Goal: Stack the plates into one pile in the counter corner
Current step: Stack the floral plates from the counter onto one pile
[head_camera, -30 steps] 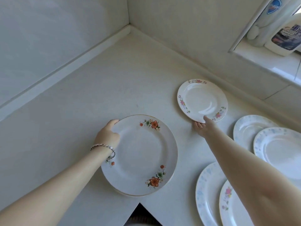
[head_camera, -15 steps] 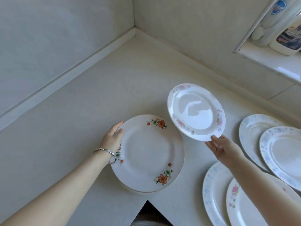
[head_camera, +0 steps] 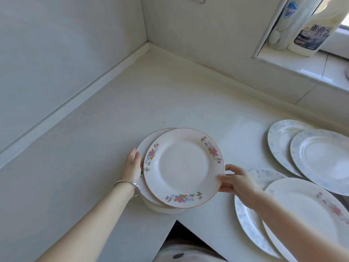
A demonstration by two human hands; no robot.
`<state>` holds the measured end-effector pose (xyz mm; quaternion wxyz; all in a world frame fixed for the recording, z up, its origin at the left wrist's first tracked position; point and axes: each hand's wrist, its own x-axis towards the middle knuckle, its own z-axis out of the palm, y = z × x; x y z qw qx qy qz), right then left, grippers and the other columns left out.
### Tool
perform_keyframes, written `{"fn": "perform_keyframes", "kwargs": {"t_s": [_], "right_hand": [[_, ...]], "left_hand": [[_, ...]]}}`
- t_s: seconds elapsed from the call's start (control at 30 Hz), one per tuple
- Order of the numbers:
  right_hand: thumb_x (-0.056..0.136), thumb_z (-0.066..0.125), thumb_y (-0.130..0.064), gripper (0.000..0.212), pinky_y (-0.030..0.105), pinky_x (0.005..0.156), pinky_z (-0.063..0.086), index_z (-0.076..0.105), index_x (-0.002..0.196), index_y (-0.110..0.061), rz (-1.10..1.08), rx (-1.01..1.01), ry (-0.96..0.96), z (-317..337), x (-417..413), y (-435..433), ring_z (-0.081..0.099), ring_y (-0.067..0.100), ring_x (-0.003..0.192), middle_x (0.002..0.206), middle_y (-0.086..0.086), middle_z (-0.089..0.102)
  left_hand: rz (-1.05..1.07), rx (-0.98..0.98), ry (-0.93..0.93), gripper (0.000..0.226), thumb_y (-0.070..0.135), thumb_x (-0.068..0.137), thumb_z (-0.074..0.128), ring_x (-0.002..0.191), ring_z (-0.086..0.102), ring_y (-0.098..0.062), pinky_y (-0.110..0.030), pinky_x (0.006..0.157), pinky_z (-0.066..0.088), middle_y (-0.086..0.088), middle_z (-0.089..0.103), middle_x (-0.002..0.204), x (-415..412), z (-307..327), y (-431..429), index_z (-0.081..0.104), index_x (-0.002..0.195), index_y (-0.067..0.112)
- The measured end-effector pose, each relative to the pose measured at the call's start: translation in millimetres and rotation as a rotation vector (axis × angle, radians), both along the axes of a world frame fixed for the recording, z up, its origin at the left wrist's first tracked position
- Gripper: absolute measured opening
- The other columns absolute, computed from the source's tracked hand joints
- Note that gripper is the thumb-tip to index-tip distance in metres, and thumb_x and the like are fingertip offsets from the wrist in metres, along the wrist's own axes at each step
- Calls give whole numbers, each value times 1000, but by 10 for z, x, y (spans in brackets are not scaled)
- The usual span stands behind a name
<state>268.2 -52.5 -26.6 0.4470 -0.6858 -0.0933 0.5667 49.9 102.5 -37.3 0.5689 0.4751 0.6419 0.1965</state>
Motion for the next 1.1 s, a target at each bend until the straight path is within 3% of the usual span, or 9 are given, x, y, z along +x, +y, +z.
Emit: {"fn": "perform_keyframes", "kwargs": {"t_s": [0.17,0.33,0.4,0.5,0.63,0.8,0.93,1.03,1.1], "right_hand": [[83,56,-10,8,33,62,59,63,86,-9,0,-77,-279,-56,-116,-26,67,18,52,63,7,67],[85,51,-28,22,36,67,57,59,90,-8,195,-169,-624,-45,-282,21,65,20,54,62,2,64],[86,53,-34,31,34,65,55,56,100,-7,275,-187,-691,-42,-356,71,65,22,65,72,2,64],[83,56,-42,53,31,74,45,43,127,-13,335,-237,-843,-106,-408,138,59,24,102,112,5,60],[88,52,-30,67,35,106,37,23,146,-11,148,-71,-578,-234,-464,298,40,24,130,143,9,35],[94,46,-21,59,36,110,31,19,146,-12,22,38,-454,-313,-602,315,34,22,133,145,9,34],[93,47,-23,58,38,112,30,23,144,-12,66,27,-460,-315,-536,311,33,23,134,142,9,35],[91,46,-36,56,40,108,36,30,141,-16,63,-9,-348,-289,-430,220,42,21,130,141,3,43],[92,44,-39,49,35,101,42,43,133,-13,133,-109,-339,-247,-318,74,52,17,116,125,-1,55]], "left_hand": [[-20,23,39,50,25,98,36,135,38,-20,-33,108,30,-4,36,150,14,-10,-66,25,147,23],[-6,10,36,51,29,98,36,136,39,-21,-37,113,31,0,35,151,16,-47,-70,24,147,25],[-12,2,45,50,30,96,37,133,44,-23,-43,112,34,-1,41,148,13,-68,-49,28,145,25],[-11,-1,65,47,27,94,36,123,53,-26,-46,108,40,-4,52,138,-10,-83,-24,37,140,22],[1,7,53,45,25,95,36,123,53,-24,-45,108,39,-2,53,137,-11,-68,-42,38,140,22],[-12,39,67,48,27,97,36,130,47,-22,-41,112,34,-1,45,144,3,-87,-61,29,145,22],[-151,100,297,55,27,97,37,135,39,-28,-38,109,31,-11,37,149,34,-75,-79,22,147,10],[-312,340,585,64,27,94,46,142,23,-33,-41,114,21,-22,23,153,127,55,-162,20,146,2],[-464,534,595,60,21,92,51,144,18,-33,-40,115,18,-22,19,154,257,163,-256,28,143,2]]}}
